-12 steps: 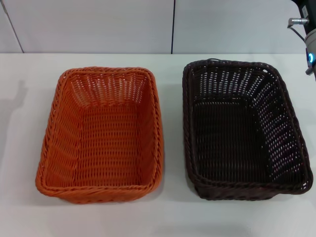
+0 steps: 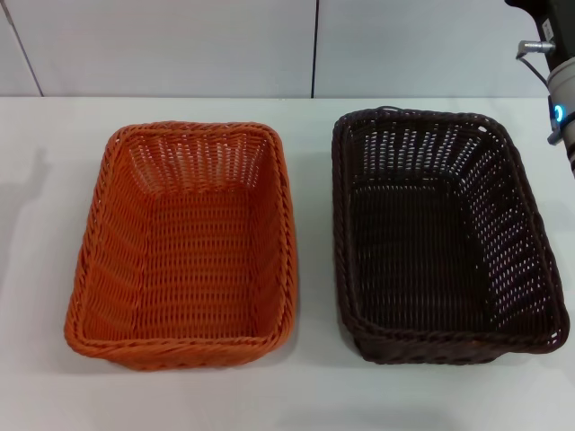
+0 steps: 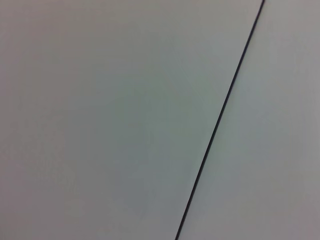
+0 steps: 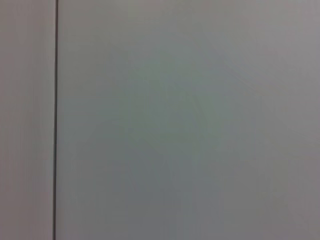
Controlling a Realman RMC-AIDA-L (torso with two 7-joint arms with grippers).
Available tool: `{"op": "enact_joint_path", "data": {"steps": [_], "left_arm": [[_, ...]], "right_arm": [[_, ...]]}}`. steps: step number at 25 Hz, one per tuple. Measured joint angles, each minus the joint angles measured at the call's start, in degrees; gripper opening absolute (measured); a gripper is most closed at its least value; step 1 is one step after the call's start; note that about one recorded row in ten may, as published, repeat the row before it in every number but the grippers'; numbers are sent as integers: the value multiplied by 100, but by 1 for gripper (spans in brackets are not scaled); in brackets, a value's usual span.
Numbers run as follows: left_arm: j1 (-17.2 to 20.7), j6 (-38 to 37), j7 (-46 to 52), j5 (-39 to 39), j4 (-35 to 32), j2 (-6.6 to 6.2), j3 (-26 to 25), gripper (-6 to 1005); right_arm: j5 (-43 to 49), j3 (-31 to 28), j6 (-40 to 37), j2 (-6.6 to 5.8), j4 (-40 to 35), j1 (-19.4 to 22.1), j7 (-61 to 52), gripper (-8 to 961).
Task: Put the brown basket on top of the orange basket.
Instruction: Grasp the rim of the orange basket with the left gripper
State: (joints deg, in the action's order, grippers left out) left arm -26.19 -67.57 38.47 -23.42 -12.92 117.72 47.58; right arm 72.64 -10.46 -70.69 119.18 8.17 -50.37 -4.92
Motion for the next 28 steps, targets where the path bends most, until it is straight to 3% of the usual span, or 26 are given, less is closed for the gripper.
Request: {"op": "enact_joint_path", "data": {"steps": [12, 20, 24, 25, 26, 27, 28], "left_arm": [[-32, 594, -68, 56, -50, -3, -146, 845], [-260, 1987, 284, -3, -1055, -42, 571, 844], [-536, 3160, 736, -56, -1806, -375, 1327, 843], [-616, 3435, 1013, -175, -1945, -513, 1543, 843], [-742, 3773, 1667, -510, -2134, -758, 1897, 843], [-742, 3773, 1667, -510, -2134, -758, 1897, 843], [-866, 3895, 2626, -1120, -2259, -1038, 2208, 842]], "right_arm": [[23, 33, -384, 0, -34, 296, -1, 625], [23, 2, -517, -21, -86, 809, -295, 625], [23, 30, -481, -33, -281, 1062, -905, 626], [23, 36, -479, -35, -317, 1124, -1025, 626], [26, 41, -475, -38, -374, 1222, -1140, 626], [26, 41, -475, -38, -374, 1222, -1140, 626], [29, 42, -470, -38, -403, 1294, -1176, 626]]}}
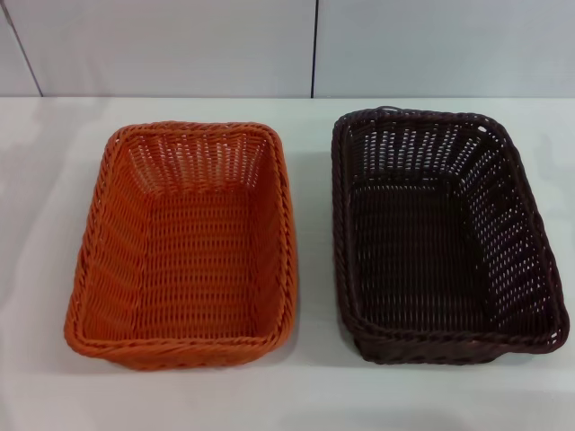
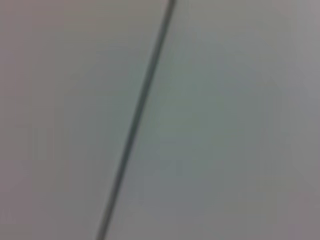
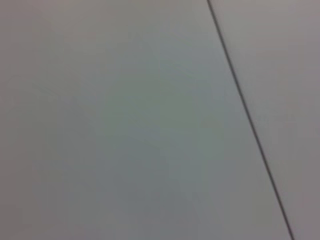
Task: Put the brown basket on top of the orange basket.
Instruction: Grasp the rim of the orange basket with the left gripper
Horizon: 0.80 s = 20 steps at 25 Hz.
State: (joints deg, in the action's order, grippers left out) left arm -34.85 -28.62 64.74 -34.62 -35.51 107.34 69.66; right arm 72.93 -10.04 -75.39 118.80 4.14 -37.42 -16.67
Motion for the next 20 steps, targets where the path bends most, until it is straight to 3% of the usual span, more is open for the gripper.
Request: {"op": "enact_joint_path", "data": {"steps": [1, 2, 3, 4, 5, 6, 8, 9, 10, 11, 12, 13, 15, 18, 20], "left_arm": [[0, 0, 0, 0, 0, 0, 0, 842], [-48, -18, 494, -387, -56, -114, 90, 842], [-122, -173, 1508, -1286, -183, -292, 139, 842], [-122, -173, 1508, -1286, -183, -292, 139, 842], [-174, -473, 2531, -2247, -361, -419, 111, 841], [-174, -473, 2531, -2247, -361, -419, 111, 841], [-227, -1108, 4114, -3796, -722, -597, 32, 840], [-227, -1108, 4114, -3796, -722, -597, 32, 840], [-329, -1712, 5084, -4874, -933, -663, -150, 840], [-329, -1712, 5084, -4874, -933, -663, -150, 839], [-398, -2061, 5542, -5436, -1038, -679, -300, 839], [-525, -2820, 6367, -6632, -1299, -656, -663, 839], [-566, -3085, 6651, -7046, -1412, -642, -781, 838], [-779, -4446, 8015, -8917, -2134, -531, -1125, 837], [-798, -4697, 8252, -9234, -2319, -471, -1177, 836]], "right_arm": [[0, 0, 0, 0, 0, 0, 0, 626], [1, 1, 2, 0, -5, 31, -2, 626], [2, 2, 7, 0, -8, 72, -2, 626], [2, 2, 7, 0, -8, 72, -2, 626], [2, 3, 11, 1, -12, 86, -3, 626], [2, 5, 17, 1, -16, 94, -3, 626], [3, 10, 104, 0, -46, 100, -5, 626], [3, 10, 104, 0, -46, 100, -5, 626], [3, 12, 146, 0, -61, 100, -5, 626], [4, 14, 196, -2, -85, 96, -6, 626], [9, 16, 257, -3, -106, 82, -6, 626], [37, 18, 364, -9, -132, 59, -7, 626], [99, 19, 457, -14, -164, 48, -9, 626], [215, 20, 604, -15, -260, 34, -10, 626], [238, 20, 679, -15, -307, 20, -11, 626]]}}
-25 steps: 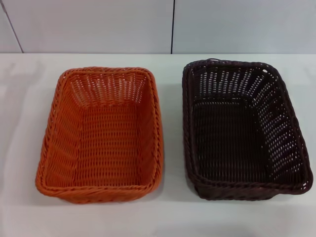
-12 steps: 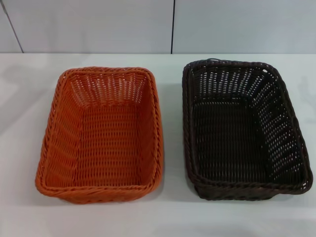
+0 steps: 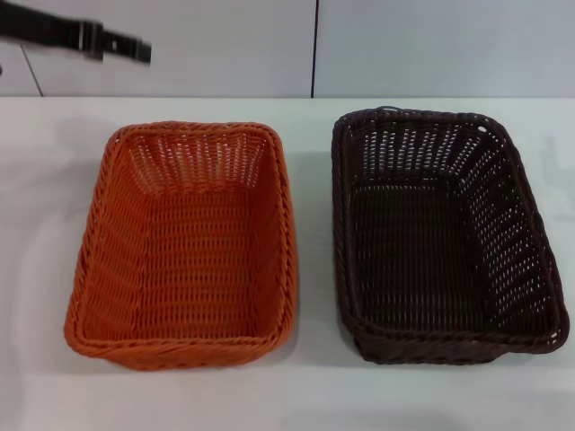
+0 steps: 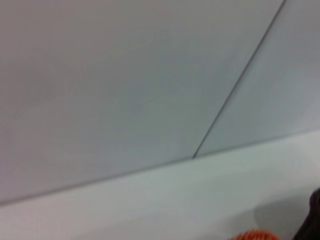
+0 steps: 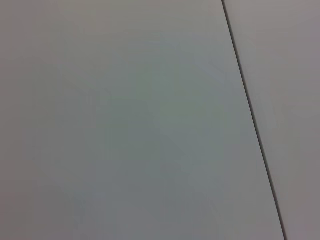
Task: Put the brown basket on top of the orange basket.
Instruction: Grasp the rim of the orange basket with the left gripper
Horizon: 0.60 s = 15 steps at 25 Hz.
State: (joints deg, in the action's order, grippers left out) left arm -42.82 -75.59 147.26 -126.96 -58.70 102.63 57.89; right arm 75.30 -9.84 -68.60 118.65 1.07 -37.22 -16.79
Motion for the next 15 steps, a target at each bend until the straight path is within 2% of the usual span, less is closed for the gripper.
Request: {"op": "enact_joint_path", "data": {"steps": [4, 8, 9, 11, 12, 13, 14, 15], "left_arm": [[59, -707, 655, -1126, -856, 321, -257, 835], [33, -1589, 846, -1647, -1096, 520, -538, 833], [33, -1589, 846, -1647, -1096, 520, -538, 833], [30, -1803, 957, -1824, -1182, 606, -560, 832], [54, -1839, 1016, -1953, -1275, 663, -566, 832], [151, -1850, 1090, -2252, -1500, 812, -603, 832], [199, -1842, 1101, -2347, -1565, 881, -626, 831], [199, -1842, 1101, -2347, -1565, 881, -626, 831]], "right_arm": [[2, 0, 19, 0, -69, -2, 22, 626], [3, 0, 23, 0, -219, -4, 43, 625], [3, 0, 23, 0, -219, -4, 43, 625], [3, 0, 23, 0, -262, -5, 43, 625], [3, -1, 23, -1, -276, -4, 44, 625], [3, -1, 23, 0, -285, -8, 46, 625], [3, 0, 24, 0, -286, -11, 47, 625], [2, 0, 30, 0, -287, -13, 48, 625]]}}
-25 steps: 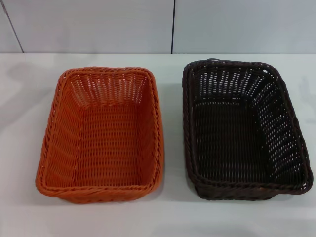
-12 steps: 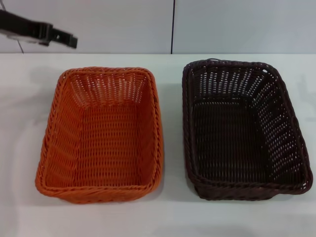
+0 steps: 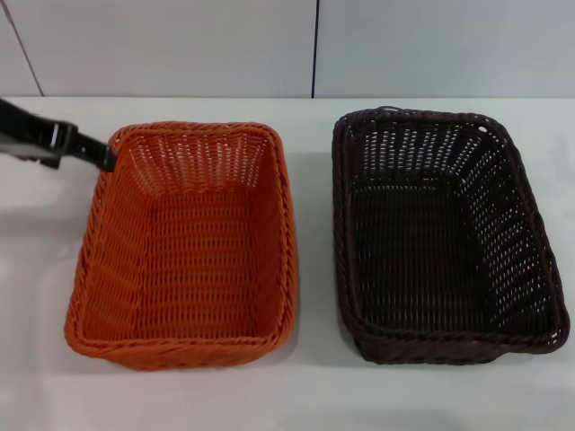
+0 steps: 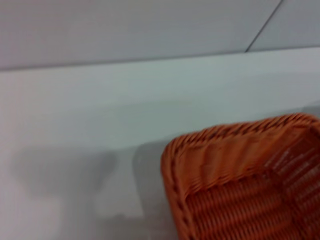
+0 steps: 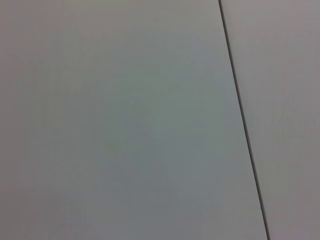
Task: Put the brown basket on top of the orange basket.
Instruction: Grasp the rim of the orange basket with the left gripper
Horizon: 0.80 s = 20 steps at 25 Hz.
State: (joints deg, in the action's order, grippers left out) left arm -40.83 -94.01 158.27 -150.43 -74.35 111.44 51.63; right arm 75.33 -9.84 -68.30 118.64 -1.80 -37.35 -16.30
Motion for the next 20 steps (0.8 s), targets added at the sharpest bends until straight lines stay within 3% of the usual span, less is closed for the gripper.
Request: {"op": "enact_joint_path", "data": {"steps": [1, 6, 20], "left_arm": [[83, 9, -4, -109, -30, 109, -31, 831], [226, 65, -47, -127, 8, 240, -33, 829], [556, 433, -208, -147, 400, 426, -35, 824]], "right_arm": [[0, 0, 4, 0, -1, -1, 1, 625], [0, 0, 11, 0, 3, -16, 5, 625], [0, 96, 40, 8, 67, -51, 12, 625]]}}
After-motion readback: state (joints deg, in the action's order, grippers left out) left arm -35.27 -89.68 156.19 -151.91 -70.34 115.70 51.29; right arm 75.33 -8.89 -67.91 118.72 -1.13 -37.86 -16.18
